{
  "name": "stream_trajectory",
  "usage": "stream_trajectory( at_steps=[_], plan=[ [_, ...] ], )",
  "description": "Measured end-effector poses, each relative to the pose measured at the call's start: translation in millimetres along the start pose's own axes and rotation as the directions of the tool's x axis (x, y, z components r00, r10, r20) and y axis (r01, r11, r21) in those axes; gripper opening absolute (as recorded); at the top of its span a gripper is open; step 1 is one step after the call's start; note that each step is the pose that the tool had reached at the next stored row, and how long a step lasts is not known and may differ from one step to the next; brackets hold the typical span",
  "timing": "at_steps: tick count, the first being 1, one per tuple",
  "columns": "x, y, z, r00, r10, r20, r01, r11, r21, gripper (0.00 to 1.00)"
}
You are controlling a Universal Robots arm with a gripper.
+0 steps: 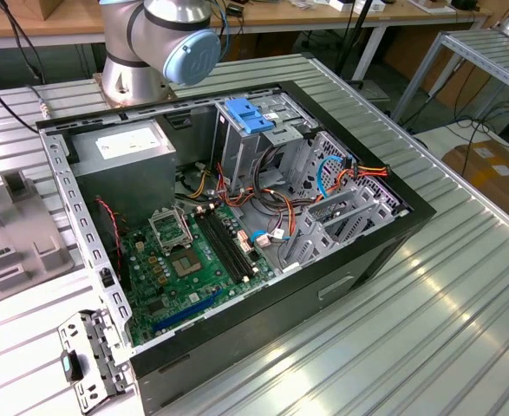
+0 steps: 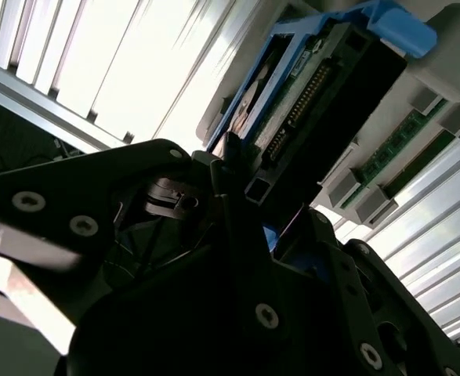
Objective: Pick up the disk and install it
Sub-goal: 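Pick up the disk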
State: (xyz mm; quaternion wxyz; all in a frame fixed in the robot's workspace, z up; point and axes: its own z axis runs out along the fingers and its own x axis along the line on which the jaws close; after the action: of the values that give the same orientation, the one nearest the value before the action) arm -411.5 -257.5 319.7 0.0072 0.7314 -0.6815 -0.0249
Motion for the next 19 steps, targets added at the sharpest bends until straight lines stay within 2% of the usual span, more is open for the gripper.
stream_trajectory(
  at_steps=[9, 19],
  plan=[
    [-0.8, 0.1, -2.2, 1.0000, 0.000, 0.0017, 0.000, 1.0000, 0.0001, 0.36],
    [-0.9, 0.3, -9.0, 0.9999, -0.001, 0.0132, 0.001, 1.0000, 0.0011, 0.36]
  ],
)
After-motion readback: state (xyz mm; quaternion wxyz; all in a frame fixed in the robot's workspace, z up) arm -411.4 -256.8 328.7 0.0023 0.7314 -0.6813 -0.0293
